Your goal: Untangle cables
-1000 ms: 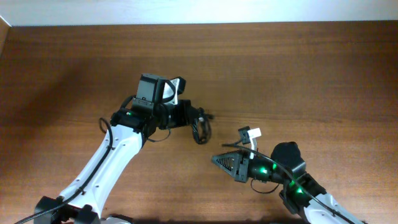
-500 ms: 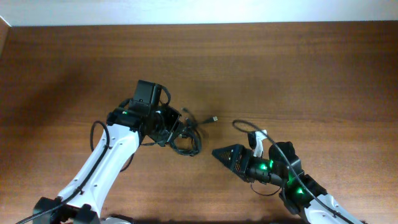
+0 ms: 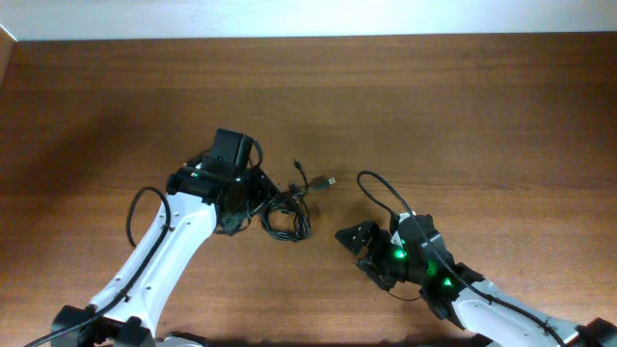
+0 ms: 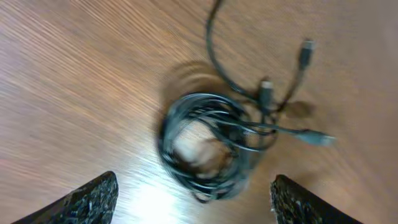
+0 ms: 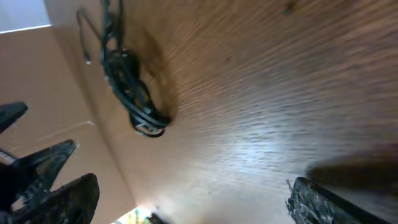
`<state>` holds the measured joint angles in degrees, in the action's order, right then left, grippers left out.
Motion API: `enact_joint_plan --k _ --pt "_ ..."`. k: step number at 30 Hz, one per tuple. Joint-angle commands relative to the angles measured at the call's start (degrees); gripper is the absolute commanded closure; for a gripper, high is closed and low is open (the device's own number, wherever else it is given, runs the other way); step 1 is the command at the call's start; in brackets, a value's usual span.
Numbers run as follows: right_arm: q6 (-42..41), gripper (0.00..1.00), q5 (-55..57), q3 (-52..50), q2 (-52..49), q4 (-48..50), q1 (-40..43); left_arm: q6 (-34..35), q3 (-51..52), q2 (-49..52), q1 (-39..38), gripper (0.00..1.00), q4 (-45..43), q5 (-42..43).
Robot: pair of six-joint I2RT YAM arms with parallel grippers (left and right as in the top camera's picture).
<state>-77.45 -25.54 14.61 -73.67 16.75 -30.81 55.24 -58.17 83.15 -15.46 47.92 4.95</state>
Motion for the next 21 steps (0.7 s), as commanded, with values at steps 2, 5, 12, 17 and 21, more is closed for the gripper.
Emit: enact_joint_plan --k 2,5,12,17,21 --pt "2.3 0.01 3.4 0.1 -1.6 -0.1 -0.3 8.8 3.2 -0.3 -0.1 0.39 0.8 2.8" --pt "2.3 0.01 3.6 0.1 -1.6 -0.7 -0.3 21.0 6.7 -0.3 -0.2 0.5 0.7 6.3" --pt "2.3 0.01 4.9 0.1 -1.6 -0.9 -0.3 29.2 14.2 -0.3 -0.3 0.62 -9.2 7.7" --pt "2.3 0.01 4.9 0.1 -1.6 -0.9 -0.3 29.2 15.2 0.4 -2.4 0.54 -16.3 7.2" --pt "2.3 0.01 4.8 0.1 -1.6 -1.0 -0.3 31.5 15.2 3.8 -3.6 0.64 -16.8 5.4"
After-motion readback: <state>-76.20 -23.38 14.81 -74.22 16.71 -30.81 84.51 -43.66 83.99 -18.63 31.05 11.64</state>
